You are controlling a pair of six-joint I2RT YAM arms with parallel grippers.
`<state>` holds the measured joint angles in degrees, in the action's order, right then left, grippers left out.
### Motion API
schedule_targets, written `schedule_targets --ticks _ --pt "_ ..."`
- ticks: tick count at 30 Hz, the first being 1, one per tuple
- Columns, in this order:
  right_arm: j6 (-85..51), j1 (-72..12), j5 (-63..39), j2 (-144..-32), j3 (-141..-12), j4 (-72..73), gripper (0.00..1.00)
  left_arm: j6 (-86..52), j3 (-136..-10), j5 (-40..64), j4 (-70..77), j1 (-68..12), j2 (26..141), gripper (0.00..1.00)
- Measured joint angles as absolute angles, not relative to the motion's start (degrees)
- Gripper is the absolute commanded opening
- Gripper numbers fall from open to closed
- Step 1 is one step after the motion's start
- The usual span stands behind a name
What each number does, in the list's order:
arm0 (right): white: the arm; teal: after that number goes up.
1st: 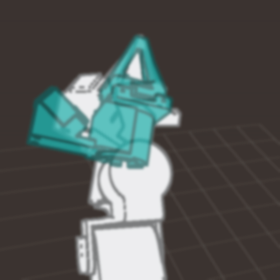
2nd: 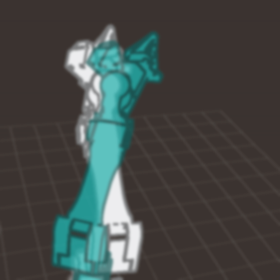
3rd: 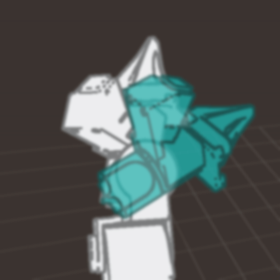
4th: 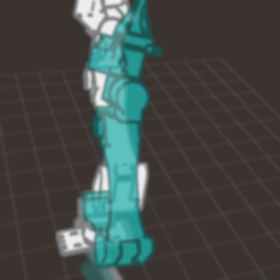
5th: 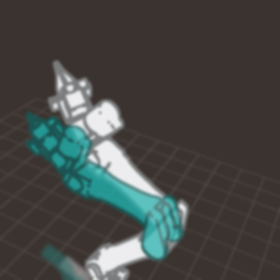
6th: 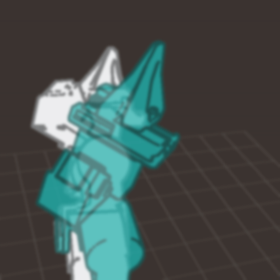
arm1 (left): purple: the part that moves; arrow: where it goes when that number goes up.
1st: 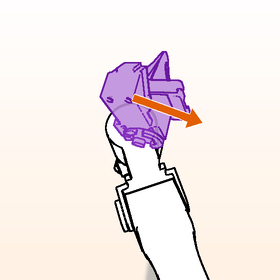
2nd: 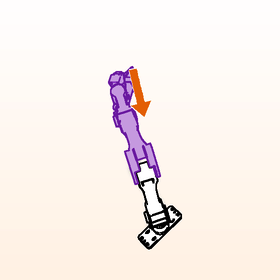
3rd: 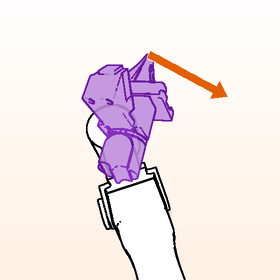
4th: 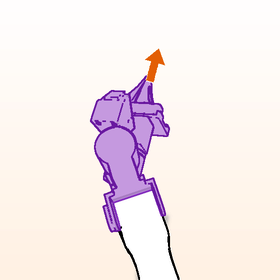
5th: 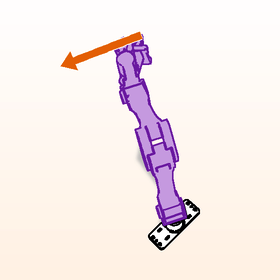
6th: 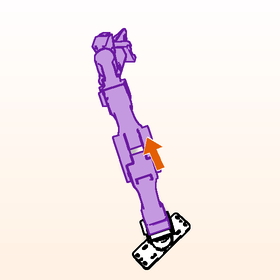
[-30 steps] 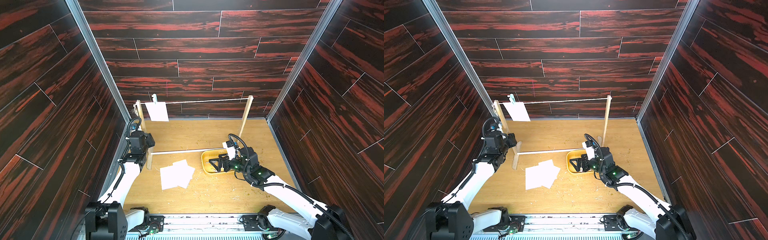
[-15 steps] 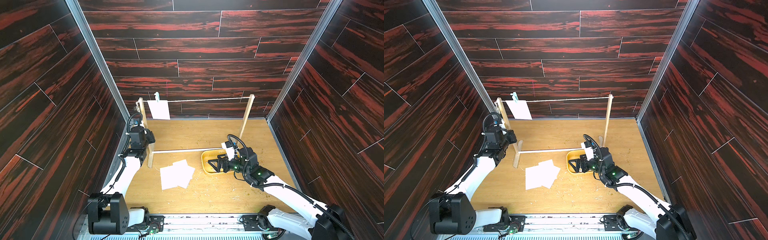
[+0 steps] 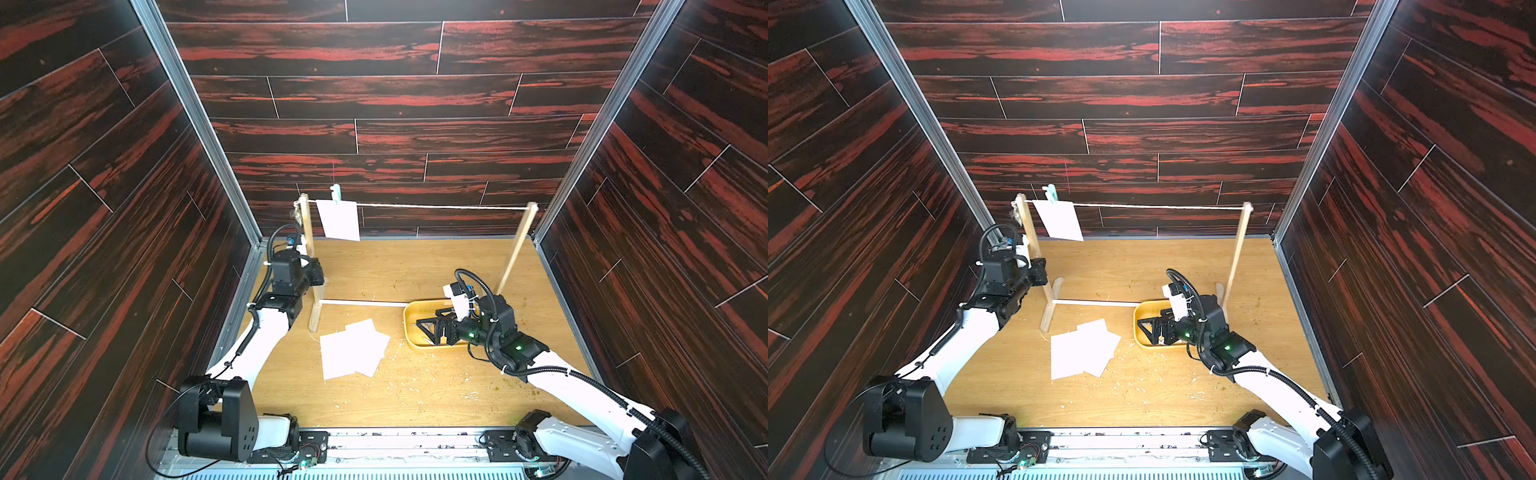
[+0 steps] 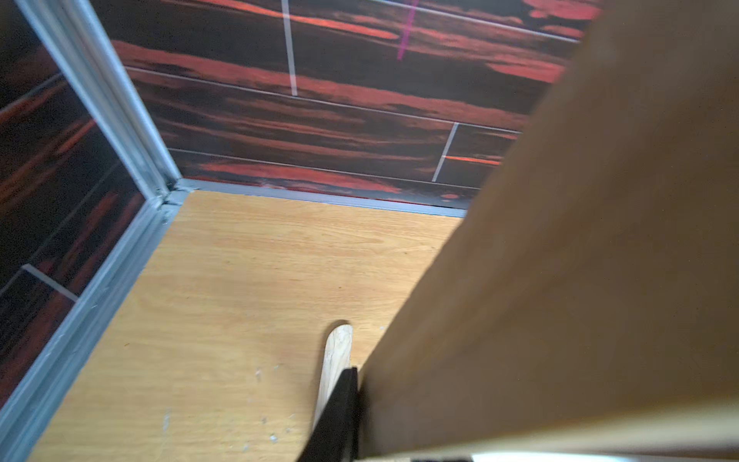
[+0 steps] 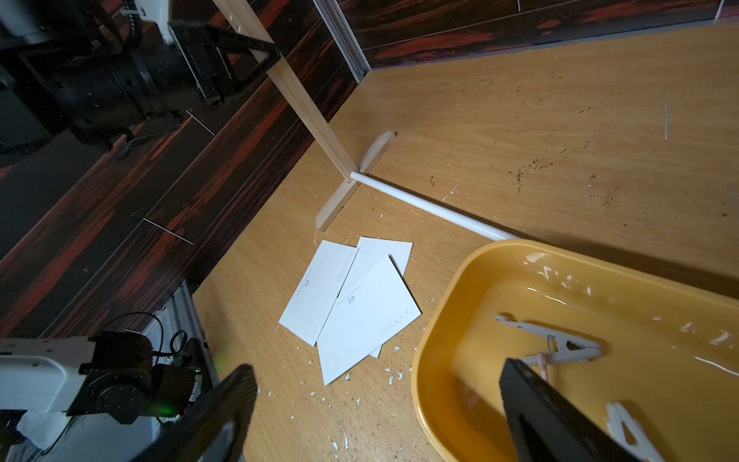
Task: Remove the postcards from the strings
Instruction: Move the clothesline to the center of the board.
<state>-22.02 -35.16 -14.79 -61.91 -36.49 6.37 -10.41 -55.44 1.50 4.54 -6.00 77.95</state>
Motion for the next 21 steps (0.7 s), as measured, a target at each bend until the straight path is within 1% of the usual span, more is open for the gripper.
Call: schedule_targets --ticks 6,8,9,10,13,14,18,21 --pt "-22.0 -35.2 -14.3 -61.2 -36.5 6.0 0.99 -11.6 -55.5 0.2 5.7 -8.9 78.6 0.0" --pt "-22.0 -35.2 -14.3 -60.9 -36.5 5.9 0.99 -12.2 -55.5 -0.8 5.8 -9.9 78.7 0.03" --pt "-22.0 -35.2 -14.3 -60.8 -36.5 5.9 0.99 -12.5 -55.5 -1.2 5.9 -10.5 78.7 0.06" --pt "-22.0 -35.2 -14.3 -60.8 -36.5 5.9 0.99 -12.7 -55.5 -1.6 5.9 -11.1 78.7 0.12" --pt "-21.9 -35.3 -14.3 -60.8 -36.6 5.6 0.99 -13.4 -55.5 -2.5 5.9 -12.2 78.7 0.37" --pt "-21.8 -35.3 -14.2 -60.8 -36.7 5.3 0.99 -14.7 -55.5 -2.1 5.8 -12.3 78.7 0.42" --pt "-21.2 -35.3 -14.0 -60.7 -38.0 3.3 0.99 -18.2 -55.5 -1.9 4.7 -12.6 78.6 0.54" --pt "-20.5 -35.3 -13.9 -60.7 -40.2 1.4 0.99 -19.7 -55.5 -1.7 3.1 -12.6 77.6 0.59"
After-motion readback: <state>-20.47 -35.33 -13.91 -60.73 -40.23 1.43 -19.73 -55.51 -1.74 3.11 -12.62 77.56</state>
